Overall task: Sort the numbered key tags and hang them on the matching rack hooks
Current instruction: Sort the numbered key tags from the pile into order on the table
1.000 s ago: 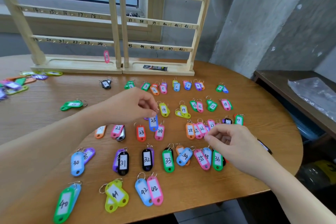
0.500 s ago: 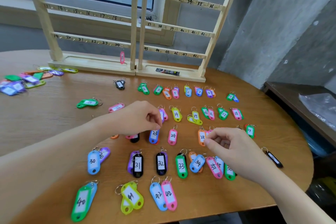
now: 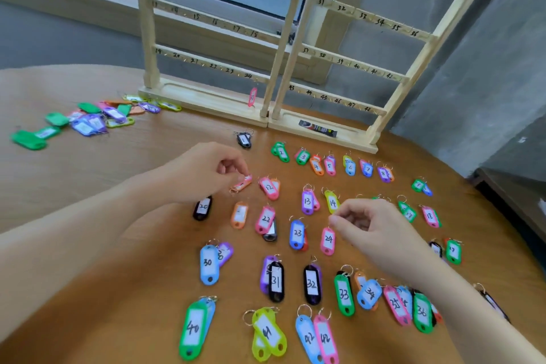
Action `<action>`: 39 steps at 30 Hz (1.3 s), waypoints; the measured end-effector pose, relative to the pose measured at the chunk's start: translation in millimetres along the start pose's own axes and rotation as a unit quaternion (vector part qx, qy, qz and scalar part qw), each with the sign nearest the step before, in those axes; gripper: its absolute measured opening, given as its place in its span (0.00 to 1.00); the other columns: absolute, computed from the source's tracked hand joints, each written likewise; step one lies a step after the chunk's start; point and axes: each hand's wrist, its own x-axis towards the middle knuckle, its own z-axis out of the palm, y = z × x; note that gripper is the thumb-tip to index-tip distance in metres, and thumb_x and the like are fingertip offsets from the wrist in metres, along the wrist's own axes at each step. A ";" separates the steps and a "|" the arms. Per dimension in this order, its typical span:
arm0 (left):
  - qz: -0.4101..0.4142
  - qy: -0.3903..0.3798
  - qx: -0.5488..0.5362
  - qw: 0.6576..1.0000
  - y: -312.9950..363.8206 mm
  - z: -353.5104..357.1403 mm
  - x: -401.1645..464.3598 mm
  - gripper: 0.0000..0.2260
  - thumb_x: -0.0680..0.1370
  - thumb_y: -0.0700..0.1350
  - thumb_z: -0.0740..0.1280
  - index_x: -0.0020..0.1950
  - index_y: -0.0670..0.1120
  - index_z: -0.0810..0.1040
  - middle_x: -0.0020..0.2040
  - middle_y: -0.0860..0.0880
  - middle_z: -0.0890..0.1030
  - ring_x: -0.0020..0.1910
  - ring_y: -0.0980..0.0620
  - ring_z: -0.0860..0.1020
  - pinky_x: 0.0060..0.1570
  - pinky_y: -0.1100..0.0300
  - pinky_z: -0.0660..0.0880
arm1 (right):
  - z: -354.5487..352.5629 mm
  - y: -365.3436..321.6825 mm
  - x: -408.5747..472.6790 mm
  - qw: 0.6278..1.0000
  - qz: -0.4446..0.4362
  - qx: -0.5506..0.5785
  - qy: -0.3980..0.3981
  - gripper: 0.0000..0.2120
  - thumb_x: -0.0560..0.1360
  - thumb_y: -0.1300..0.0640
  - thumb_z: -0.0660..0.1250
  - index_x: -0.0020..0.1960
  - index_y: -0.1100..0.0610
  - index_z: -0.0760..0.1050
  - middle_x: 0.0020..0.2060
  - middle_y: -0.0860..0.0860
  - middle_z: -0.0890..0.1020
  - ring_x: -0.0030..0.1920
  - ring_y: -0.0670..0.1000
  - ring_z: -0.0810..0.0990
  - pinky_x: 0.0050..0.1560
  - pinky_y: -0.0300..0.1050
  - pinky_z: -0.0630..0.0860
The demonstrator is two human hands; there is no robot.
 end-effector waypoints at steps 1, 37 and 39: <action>-0.011 0.018 0.005 1.000 -12.6 -5.8 -4.8 0.05 0.77 0.44 0.71 0.48 0.54 0.84 0.35 0.57 0.78 0.36 0.61 0.73 0.38 0.67 0.69 | 6.0 -6.3 7.1 1.000 -0.006 0.001 -0.004 0.09 0.79 0.53 0.70 0.40 0.50 0.81 0.34 0.51 0.81 0.33 0.50 0.77 0.40 0.50 0.76; -0.259 0.292 0.314 0.865 -168.9 -86.4 -2.6 0.10 0.74 0.54 0.69 0.50 0.51 0.83 0.47 0.50 0.79 0.52 0.44 0.72 0.53 0.48 0.62 | 205.8 -147.4 320.1 0.971 -0.195 -0.124 0.067 0.11 0.80 0.47 0.67 0.55 0.52 0.83 0.39 0.47 0.76 0.41 0.49 0.75 0.41 0.45 0.69; -0.257 0.294 0.313 0.866 -167.2 -86.1 -1.8 0.11 0.74 0.54 0.69 0.51 0.51 0.82 0.48 0.49 0.79 0.53 0.44 0.72 0.54 0.48 0.62 | 206.8 -145.1 320.1 0.970 -0.201 -0.113 0.080 0.11 0.79 0.45 0.68 0.51 0.52 0.82 0.36 0.45 0.75 0.39 0.49 0.74 0.40 0.45 0.69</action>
